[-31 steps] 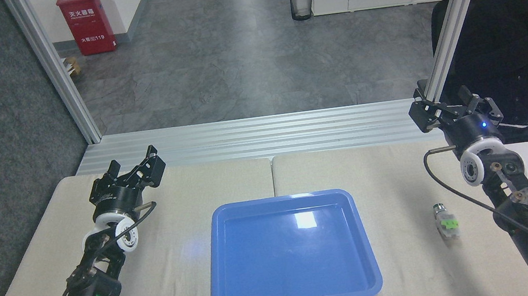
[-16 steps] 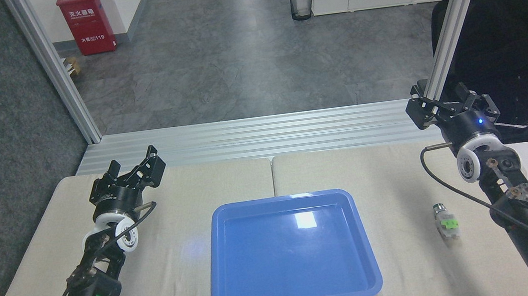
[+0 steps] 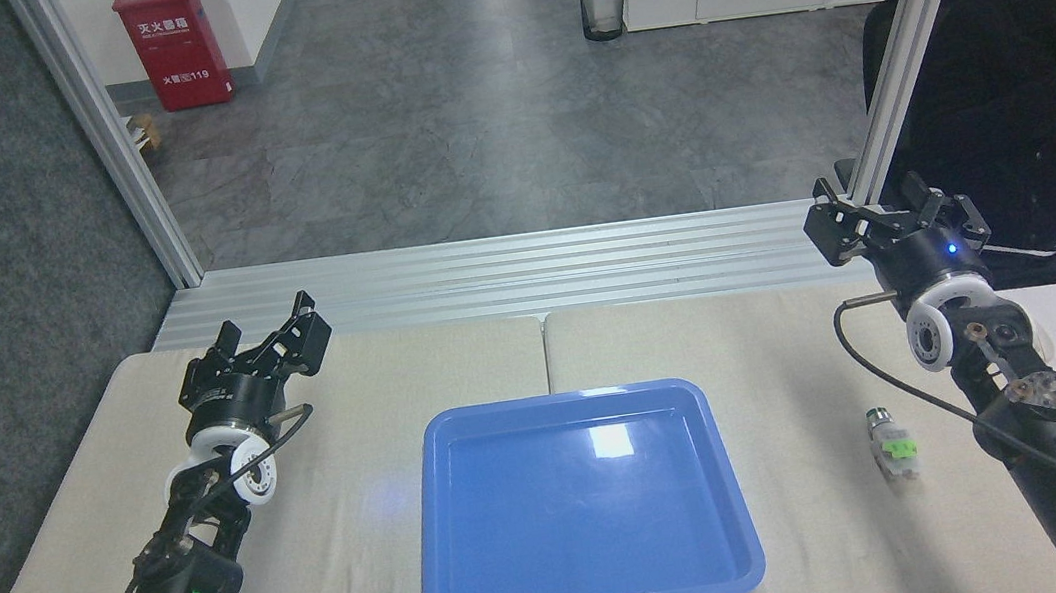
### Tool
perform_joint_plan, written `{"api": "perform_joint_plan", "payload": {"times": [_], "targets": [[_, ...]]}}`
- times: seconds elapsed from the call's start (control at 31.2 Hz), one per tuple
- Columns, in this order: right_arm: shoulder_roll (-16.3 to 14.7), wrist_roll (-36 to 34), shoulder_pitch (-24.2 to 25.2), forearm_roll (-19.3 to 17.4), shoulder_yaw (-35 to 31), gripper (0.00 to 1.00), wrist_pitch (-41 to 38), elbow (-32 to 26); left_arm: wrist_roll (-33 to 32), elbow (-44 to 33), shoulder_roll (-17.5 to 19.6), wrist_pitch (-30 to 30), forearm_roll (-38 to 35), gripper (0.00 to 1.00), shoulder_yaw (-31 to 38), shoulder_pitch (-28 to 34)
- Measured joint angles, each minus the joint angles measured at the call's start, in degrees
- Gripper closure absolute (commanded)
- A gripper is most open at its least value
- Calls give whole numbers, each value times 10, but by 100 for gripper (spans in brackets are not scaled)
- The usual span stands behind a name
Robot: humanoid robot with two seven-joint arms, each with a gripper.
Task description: Pick up switch part and place in tray
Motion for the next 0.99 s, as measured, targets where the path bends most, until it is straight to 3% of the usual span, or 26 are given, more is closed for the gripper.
{"api": "perform_joint_plan", "payload": {"times": [0.58,0.99], "targets": [[3,0,15,0,3,0,0,-1,0,0,0,0,0,0,0,0],[1,0,125,2,1,0,12,-9,0,0,0,0,0,0,0,0]]}}
